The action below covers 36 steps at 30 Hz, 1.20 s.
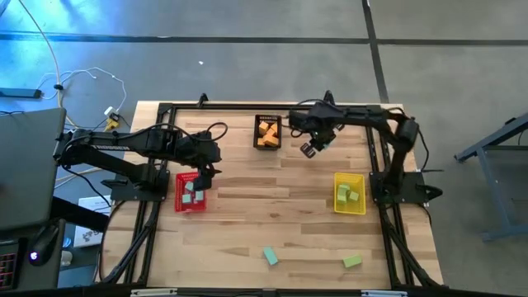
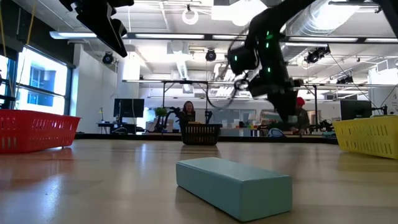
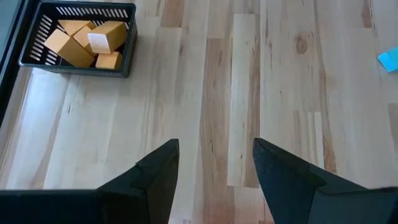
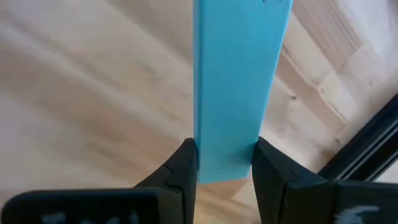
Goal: Sort & place blocks by color
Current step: Put the blue block into the red bin
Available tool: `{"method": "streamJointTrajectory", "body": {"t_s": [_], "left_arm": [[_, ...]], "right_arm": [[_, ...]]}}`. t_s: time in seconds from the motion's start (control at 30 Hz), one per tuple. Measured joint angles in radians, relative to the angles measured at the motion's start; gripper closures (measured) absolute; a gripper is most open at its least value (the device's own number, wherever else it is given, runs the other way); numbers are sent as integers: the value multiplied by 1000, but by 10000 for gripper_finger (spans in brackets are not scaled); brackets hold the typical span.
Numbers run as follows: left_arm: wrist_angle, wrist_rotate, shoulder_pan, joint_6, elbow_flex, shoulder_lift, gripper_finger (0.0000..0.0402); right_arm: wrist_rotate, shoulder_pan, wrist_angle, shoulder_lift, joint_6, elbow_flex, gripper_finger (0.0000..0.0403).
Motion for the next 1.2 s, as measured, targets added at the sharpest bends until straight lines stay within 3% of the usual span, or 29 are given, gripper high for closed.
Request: {"method": "streamJointTrajectory", "body": {"t_s": [0.33, 0.47, 0.67, 1.0, 1.2], "left_arm": [[11, 0, 0, -193, 0, 2, 209], [43, 1, 0, -299, 0, 6, 209], [110, 0, 0, -322, 0, 6, 209], [223, 1, -1, -291, 0, 6, 209], [312, 6, -40, -95, 0, 6, 209]], "right_arm": [[113, 321, 42, -115, 250, 1, 314], [151, 435, 99, -115, 293, 1, 314], [271, 573, 257, -115, 305, 1, 314], [416, 694, 679, -115, 118, 2, 314], [405, 713, 850, -115, -18, 3, 314]]}}
